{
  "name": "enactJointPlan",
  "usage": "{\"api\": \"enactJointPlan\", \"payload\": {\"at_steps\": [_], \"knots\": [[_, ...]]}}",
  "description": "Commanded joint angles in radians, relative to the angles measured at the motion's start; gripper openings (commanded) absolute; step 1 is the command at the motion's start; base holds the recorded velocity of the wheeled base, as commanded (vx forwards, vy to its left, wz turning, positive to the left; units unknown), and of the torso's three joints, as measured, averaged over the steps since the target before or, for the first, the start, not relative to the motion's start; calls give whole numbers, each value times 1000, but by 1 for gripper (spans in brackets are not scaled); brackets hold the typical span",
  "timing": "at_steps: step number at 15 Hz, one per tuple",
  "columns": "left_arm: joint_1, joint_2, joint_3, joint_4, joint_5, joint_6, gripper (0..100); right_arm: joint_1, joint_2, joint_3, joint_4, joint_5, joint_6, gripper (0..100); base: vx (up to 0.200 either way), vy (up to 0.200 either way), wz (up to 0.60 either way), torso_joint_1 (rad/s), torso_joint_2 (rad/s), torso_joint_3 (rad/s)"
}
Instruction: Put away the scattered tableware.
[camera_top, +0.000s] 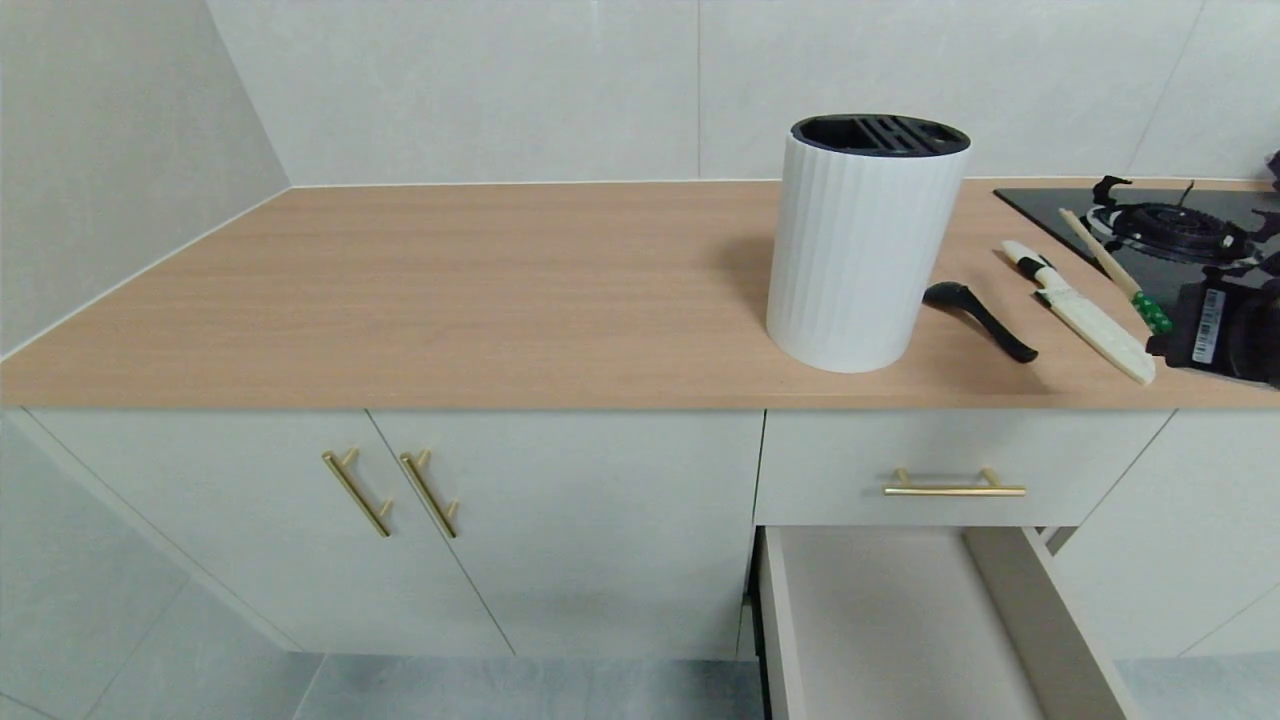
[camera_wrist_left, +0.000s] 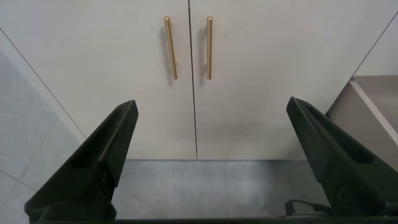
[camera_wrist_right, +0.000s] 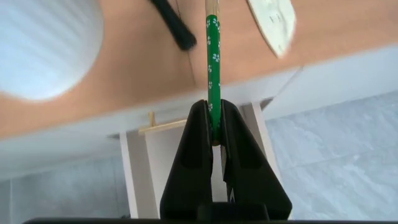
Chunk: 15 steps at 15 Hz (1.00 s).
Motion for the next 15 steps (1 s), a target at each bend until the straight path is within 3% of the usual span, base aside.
{"api": "enactJointPlan", "payload": {"at_steps": [1, 5, 9, 15], "knots": [[1, 2, 0, -1, 0, 0, 100, 15, -121, 92, 3, 3, -4, 0, 0, 0, 0, 0, 0, 0], [1, 0, 0, -1, 0, 0, 100, 37, -267, 155, 37, 179, -73, 0, 0, 0, 0, 0, 0, 0], [1, 2, 0, -1, 0, 0, 100, 37, -308, 112, 170, 241, -87, 0, 0, 0, 0, 0, 0, 0], [1, 0, 0, 1, 0, 0, 100, 55, -342, 83, 516, 353, -290, 0, 0, 0, 0, 0, 0, 0]]}}
